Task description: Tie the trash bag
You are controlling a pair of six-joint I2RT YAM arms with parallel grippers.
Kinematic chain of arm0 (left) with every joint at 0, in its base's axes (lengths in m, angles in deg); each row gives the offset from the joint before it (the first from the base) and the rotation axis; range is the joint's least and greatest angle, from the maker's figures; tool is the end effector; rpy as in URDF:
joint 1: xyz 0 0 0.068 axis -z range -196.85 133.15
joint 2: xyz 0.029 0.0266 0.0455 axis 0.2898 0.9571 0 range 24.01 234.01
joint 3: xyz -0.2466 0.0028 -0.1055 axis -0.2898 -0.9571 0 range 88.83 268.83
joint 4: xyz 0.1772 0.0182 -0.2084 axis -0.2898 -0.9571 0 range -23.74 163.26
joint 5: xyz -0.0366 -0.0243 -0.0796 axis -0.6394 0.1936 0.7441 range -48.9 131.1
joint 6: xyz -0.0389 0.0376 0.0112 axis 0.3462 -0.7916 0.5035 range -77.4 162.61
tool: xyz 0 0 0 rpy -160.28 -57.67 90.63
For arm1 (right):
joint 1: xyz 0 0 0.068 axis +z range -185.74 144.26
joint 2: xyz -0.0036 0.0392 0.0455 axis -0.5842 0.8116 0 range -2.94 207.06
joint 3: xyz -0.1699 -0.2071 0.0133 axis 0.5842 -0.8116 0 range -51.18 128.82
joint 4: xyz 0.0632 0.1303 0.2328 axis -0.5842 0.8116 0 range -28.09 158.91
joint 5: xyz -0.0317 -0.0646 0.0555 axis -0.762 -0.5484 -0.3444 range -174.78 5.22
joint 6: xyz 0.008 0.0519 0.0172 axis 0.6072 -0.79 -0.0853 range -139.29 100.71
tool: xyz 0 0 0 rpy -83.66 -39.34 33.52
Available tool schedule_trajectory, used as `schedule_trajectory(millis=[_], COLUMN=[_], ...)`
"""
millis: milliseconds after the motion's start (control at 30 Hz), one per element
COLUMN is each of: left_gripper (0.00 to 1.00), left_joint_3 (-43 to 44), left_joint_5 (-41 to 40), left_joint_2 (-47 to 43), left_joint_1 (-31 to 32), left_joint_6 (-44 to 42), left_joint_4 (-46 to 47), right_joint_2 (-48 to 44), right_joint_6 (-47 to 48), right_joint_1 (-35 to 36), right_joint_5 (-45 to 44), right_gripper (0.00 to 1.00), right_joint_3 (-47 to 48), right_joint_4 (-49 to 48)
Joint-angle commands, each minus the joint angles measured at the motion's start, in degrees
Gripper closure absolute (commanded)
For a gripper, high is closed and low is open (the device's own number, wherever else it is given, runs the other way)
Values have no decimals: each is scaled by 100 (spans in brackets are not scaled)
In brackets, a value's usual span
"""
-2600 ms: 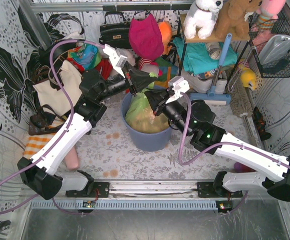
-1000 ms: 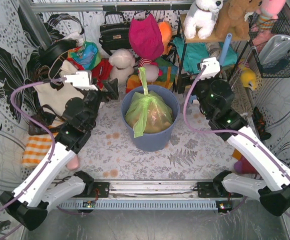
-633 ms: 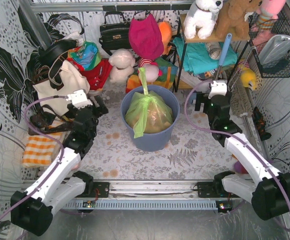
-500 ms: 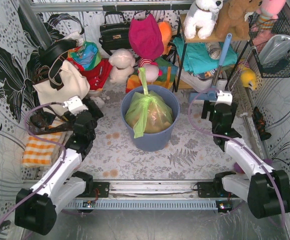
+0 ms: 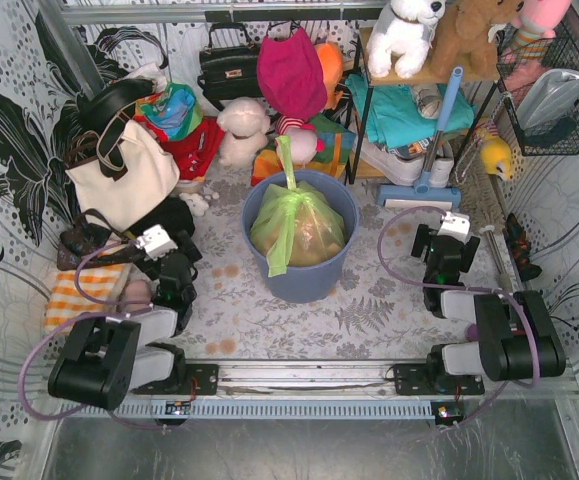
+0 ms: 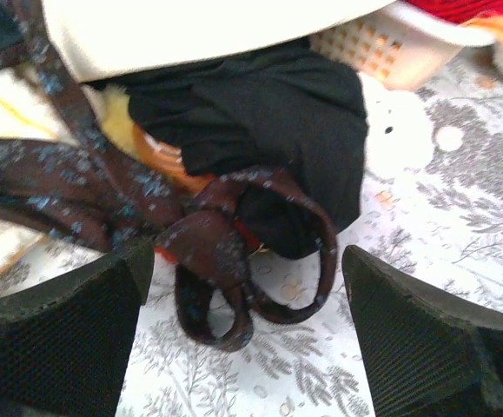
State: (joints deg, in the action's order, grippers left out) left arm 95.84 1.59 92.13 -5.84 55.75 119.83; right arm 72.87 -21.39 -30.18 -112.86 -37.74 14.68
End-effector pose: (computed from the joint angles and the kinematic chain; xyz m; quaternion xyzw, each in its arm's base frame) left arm 0.2015 -0.0148 0.1309 -0.2207 0.7404 0.1409 0.6191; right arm 0.2335 0.0049 0.1356 0.1240 0.7745 -0.1528 0.6012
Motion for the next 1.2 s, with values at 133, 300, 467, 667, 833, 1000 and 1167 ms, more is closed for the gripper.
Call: schedule_trajectory(millis=[133,300,467,667,833,1000,1167], left_gripper=[2,2,2,2,2,2,2], left_joint_3=[556,341,392,340,329,310,368], left_joint_5=[1397,2584,2624,2570,2549,2553,2584], left_joint_2=[1159,1629,1588,1603,1591,1602,1595], left_joint_1=[-313,-441,-439,-440,-442,-433,-441], left_joint_6=[-544,-950,-912,-929,-941,-967,-918], left_joint_4=[1875,2703,2491,2624,2633,2687,2573], right_joint_2=[957,910,1315,1263,1259,1261,1261], right_joint_6=[379,404,729,536,547,534,541], right_joint_1=[-97,-137,-211,-222,-222,-222,-222], right_joint_5=[848,1139,1896,1589,1516,1562,1553], right_gripper=[3,3,3,3,3,3,3], right_joint_3=[328,70,-425,-303,-311,-298,-301], right_joint_4=[-1527,-1888,-3367,-2972,-2951,-2938,-2942])
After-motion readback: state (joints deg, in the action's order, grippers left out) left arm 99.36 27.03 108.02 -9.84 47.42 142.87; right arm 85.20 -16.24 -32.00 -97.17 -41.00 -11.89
